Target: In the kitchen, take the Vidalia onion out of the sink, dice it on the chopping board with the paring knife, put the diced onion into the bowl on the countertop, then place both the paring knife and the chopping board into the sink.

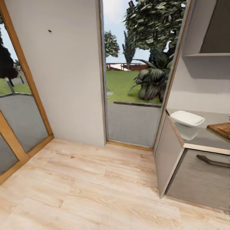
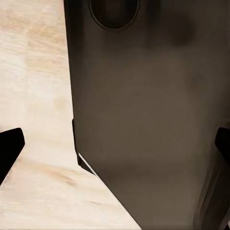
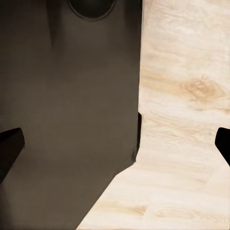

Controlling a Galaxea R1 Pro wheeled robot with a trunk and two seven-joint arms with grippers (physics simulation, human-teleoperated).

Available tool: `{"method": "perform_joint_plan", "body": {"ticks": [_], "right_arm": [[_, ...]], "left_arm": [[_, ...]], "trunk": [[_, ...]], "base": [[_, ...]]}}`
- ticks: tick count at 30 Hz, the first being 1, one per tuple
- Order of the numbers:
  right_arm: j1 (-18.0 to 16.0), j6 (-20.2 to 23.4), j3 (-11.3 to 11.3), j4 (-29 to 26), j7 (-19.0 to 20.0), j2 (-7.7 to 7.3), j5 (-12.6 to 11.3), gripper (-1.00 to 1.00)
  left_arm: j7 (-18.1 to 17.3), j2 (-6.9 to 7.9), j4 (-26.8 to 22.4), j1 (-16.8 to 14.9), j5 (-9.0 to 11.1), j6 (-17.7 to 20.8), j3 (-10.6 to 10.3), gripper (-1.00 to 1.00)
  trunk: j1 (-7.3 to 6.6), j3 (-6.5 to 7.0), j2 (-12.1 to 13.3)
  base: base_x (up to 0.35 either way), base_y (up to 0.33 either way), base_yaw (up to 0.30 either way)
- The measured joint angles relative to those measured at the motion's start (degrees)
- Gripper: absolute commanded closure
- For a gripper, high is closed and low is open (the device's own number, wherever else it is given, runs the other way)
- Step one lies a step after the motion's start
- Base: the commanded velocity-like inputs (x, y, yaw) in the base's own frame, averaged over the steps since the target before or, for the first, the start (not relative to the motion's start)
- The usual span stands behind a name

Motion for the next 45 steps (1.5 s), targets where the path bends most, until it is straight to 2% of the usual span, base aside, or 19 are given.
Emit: {"method": "perform_joint_plan", "body": {"ticks": [12, 15, 17, 23, 45], "right_arm": [[-0.02, -0.08, -0.21, 0.0, 0.0, -0.02, -0.15, -1.0], [-0.02, -0.07, -2.73, 0.0, -0.01, -0.06, -0.2, -1.0], [-0.02, -0.06, -5.9, 0.0, -0.01, -0.08, -0.16, -1.0], [-0.02, -0.07, -8.59, 0.0, -0.01, -0.1, -0.13, -1.0], [-0.02, -0.07, -8.74, 0.0, -0.01, -0.1, -0.13, -1.0]], "left_arm": [[0.0, 0.09, 0.06, 0.0, 0.0, 0.09, -0.03, -1.0], [0.0, 0.09, 0.09, 0.0, 0.0, 0.09, -0.02, -1.0], [0.0, 0.14, 0.04, 0.0, 0.0, 0.09, -0.03, -1.0], [0.0, 0.18, 0.05, 0.0, 0.0, 0.09, -0.02, -1.0], [0.0, 0.88, 0.09, 0.0, 0.0, 0.17, -0.03, -1.0]], "trunk": [[0.0, 0.0, 0.0], [0.0, 0.0, 0.0], [0.0, 0.0, 0.0], [0.0, 0.0, 0.0], [0.0, 0.0, 0.0]], "base": [[0.303, 0.188, -0.3], [0.31, 0.173, -0.3], [0.31, 0.173, -0.3], [0.31, 0.168, -0.3], [0.312, 0.147, -0.3]]}}
